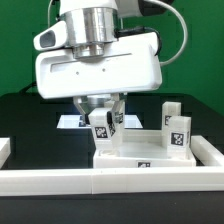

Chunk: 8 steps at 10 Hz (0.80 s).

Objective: Assemble square table

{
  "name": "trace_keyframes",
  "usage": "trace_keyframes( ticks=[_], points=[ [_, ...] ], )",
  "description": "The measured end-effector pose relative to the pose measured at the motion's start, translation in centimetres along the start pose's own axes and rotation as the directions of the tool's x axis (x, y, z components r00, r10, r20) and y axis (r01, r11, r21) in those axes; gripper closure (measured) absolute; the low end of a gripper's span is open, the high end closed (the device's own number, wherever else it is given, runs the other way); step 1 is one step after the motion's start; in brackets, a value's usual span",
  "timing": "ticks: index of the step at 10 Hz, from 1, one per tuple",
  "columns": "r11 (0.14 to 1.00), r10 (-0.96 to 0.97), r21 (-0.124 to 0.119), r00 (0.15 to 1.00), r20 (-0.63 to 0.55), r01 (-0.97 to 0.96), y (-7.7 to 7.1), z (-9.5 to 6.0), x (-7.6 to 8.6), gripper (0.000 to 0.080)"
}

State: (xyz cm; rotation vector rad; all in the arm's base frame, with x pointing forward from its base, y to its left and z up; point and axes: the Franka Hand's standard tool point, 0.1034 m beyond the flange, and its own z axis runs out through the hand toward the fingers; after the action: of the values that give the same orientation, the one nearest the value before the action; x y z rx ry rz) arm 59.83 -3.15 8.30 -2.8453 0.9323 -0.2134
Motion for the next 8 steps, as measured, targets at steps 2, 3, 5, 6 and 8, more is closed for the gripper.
trace_keyframes(
  ticks=[2,3,5,6,8],
  points=[
    [0.982,0.190,0.001,0.982,0.004,-0.190,-1.1,0.1,-0.7,0.0509],
    [0.962,0.272,0.001,0.962,0.005,-0.272,-1.7,0.2,-1.1,0.0509],
    [0.891,0.453,0.008,0.891,0.014,-0.453,-2.3,0.3,-1.4,0.0508],
    [0.846,0.533,0.014,0.846,0.024,-0.534,-2.6,0.3,-1.6,0.0508],
    [0.806,0.591,0.017,0.806,0.031,-0.592,-2.6,0.3,-1.7,0.0508]
  ],
)
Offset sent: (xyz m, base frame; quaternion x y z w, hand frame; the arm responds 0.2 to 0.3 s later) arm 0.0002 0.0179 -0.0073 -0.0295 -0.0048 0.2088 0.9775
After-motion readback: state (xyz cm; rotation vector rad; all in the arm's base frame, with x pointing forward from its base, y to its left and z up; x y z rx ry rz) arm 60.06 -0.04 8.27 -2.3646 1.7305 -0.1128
